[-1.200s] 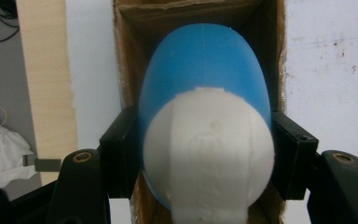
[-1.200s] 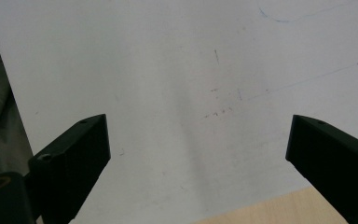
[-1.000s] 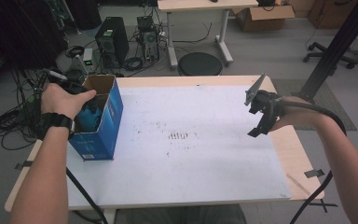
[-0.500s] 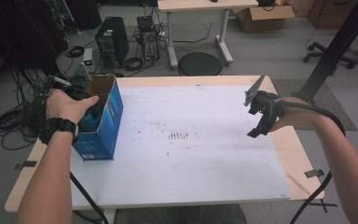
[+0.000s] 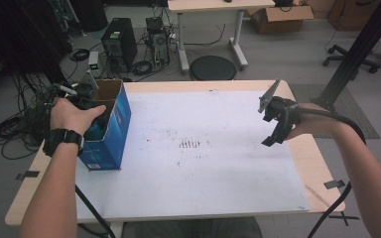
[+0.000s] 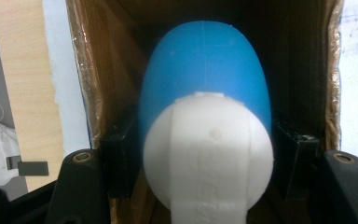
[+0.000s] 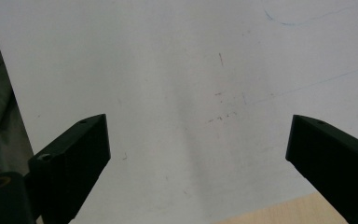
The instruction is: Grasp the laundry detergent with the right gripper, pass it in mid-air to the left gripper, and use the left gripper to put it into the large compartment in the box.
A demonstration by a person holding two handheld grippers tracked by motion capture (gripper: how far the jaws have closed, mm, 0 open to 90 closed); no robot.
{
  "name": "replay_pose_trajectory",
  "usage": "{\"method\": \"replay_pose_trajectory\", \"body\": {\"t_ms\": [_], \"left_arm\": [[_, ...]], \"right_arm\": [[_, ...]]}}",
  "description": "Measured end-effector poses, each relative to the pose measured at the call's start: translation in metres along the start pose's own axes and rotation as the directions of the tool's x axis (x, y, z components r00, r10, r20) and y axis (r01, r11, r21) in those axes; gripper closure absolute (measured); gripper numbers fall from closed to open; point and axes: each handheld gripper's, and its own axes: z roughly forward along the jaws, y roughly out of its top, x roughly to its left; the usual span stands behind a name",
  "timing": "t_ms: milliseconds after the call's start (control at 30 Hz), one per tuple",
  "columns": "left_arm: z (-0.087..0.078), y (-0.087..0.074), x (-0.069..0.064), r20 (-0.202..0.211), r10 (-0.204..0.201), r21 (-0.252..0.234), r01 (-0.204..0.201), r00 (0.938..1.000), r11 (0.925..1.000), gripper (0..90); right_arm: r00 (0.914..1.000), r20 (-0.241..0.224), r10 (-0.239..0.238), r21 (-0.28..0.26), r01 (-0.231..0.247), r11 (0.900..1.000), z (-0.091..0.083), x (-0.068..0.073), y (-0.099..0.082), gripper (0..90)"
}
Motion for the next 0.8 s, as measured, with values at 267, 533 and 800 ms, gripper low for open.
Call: {"method": "replay_pose_trajectory", "body": {"t_ms": [267,533,800], "left_arm": [[0.0008,-0.0003,-0.0008,-0.002,0.009,0.005,-0.009,1.0000,1.0000,37.9],[0.0008,-0.0002,-0.0031,-0.007,0.012,0.011,-0.011,0.9999,0.9999,37.6],[-0.0030,-0.0006,-0.0046,0.006,0.027,0.008,-0.027,0.9996,0.9996,35.3]], "right_arm": [[1.0000,0.004,-0.001,0.006,0.001,1.0000,0.0021,0.0012,0.0000,6.2],[1.0000,0.010,-0.001,0.007,0.001,1.0000,-0.0003,0.0026,0.0000,6.2],[0.9999,0.010,0.003,0.008,-0.003,1.0000,-0.0003,0.0029,-0.0027,6.2]]}}
